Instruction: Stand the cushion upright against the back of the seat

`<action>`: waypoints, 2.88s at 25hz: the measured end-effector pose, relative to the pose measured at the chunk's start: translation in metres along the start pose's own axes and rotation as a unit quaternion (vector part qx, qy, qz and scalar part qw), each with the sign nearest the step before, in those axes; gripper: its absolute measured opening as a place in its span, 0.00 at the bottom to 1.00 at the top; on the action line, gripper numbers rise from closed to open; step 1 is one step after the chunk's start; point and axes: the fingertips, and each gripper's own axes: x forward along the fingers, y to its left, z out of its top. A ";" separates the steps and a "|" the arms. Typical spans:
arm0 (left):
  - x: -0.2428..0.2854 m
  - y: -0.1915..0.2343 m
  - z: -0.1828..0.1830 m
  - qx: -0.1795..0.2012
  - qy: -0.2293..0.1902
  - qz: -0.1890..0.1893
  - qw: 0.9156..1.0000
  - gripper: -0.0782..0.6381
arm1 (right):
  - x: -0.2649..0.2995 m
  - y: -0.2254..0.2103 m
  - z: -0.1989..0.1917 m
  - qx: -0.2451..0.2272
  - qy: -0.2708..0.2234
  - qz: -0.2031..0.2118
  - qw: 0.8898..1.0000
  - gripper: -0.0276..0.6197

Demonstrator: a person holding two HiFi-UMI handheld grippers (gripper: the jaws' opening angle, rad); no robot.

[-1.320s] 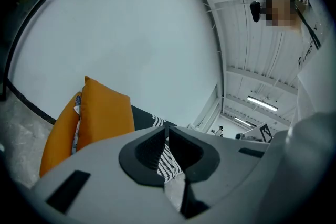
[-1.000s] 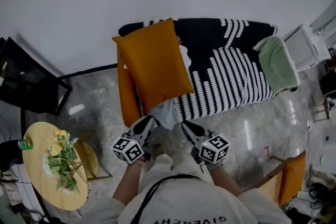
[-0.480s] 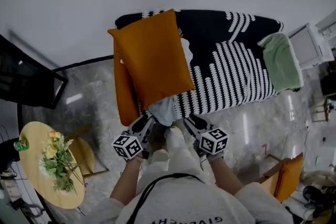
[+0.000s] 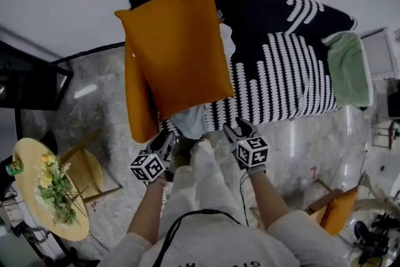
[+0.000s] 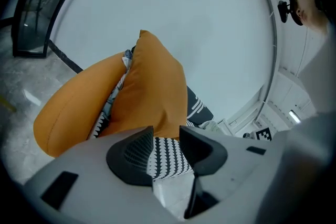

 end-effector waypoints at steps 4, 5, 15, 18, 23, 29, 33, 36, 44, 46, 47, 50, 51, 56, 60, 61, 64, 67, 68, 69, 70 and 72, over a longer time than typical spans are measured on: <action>0.018 0.021 -0.009 -0.013 -0.010 0.021 1.000 0.33 | 0.029 -0.039 -0.017 -0.048 0.028 -0.030 0.998 0.42; 0.022 0.025 -0.011 -0.014 -0.011 0.025 1.000 0.33 | 0.037 -0.049 -0.019 -0.047 0.031 -0.034 0.998 0.43; 0.035 0.065 -0.033 -0.056 -0.009 0.055 0.997 0.33 | 0.109 -0.111 -0.028 -0.181 0.096 -0.048 0.978 0.45; 0.033 0.076 -0.043 -0.060 -0.010 0.069 0.996 0.33 | 0.132 -0.116 -0.034 -0.214 0.122 -0.034 0.969 0.45; 0.034 0.077 -0.055 -0.039 0.000 0.066 0.997 0.33 | 0.146 -0.119 -0.019 -0.290 0.116 -0.043 0.949 0.39; 0.021 0.074 -0.053 -0.010 -0.004 0.069 0.998 0.34 | 0.126 -0.092 0.010 -0.203 0.034 0.018 0.978 0.09; 0.018 0.072 -0.048 -0.007 -0.012 0.070 0.997 0.37 | 0.108 -0.086 0.021 -0.120 0.003 0.059 0.991 0.08; 0.016 0.073 -0.038 0.012 -0.017 0.083 0.996 0.38 | 0.095 -0.081 0.039 -0.044 -0.033 0.086 0.995 0.08; 0.045 0.082 -0.041 0.037 0.039 0.101 0.993 0.42 | 0.065 -0.072 0.080 0.061 -0.096 0.150 0.982 0.08; 0.053 0.088 -0.038 0.025 0.036 0.104 0.994 0.43 | 0.063 -0.067 0.083 0.070 -0.102 0.163 0.979 0.08; 0.057 0.091 -0.039 0.018 0.035 0.105 0.994 0.43 | 0.062 -0.064 0.085 0.076 -0.104 0.169 0.977 0.08; 0.069 0.095 -0.041 0.002 0.036 0.097 0.995 0.43 | 0.056 -0.060 0.094 0.094 -0.115 0.184 0.972 0.08; 0.072 0.095 -0.039 0.000 0.035 0.090 0.995 0.43 | 0.054 -0.057 0.097 0.097 -0.119 0.188 0.970 0.08; 0.057 0.070 -0.019 0.052 0.022 0.057 0.997 0.26 | 0.038 -0.041 0.106 0.078 -0.128 0.209 0.966 0.08; 0.034 0.040 0.003 0.047 0.000 0.010 0.999 0.21 | 0.013 -0.023 0.130 0.081 -0.170 0.225 0.956 0.08; 0.029 0.032 0.009 0.052 -0.004 -0.002 0.999 0.21 | 0.006 -0.017 0.139 0.089 -0.188 0.232 0.950 0.08; 0.014 0.010 0.029 0.069 -0.020 -0.021 0.997 0.20 | -0.014 0.003 0.163 0.092 -0.225 0.250 0.937 0.08; 0.000 -0.006 0.050 0.089 -0.040 -0.022 0.995 0.20 | -0.032 0.018 0.179 0.085 -0.243 0.263 0.930 0.08; -0.005 -0.011 0.056 0.096 -0.046 -0.023 0.994 0.20 | -0.039 0.023 0.184 0.082 -0.248 0.268 0.927 0.08; -0.009 -0.018 0.062 0.102 -0.051 -0.027 0.993 0.20 | -0.046 0.028 0.189 0.080 -0.254 0.272 0.925 0.08; -0.012 -0.024 0.068 0.110 -0.056 -0.030 0.992 0.20 | -0.054 0.033 0.194 0.079 -0.261 0.277 0.921 0.08; -0.018 -0.037 0.079 0.127 -0.063 -0.036 0.989 0.20 | -0.069 0.041 0.204 0.076 -0.273 0.286 0.915 0.08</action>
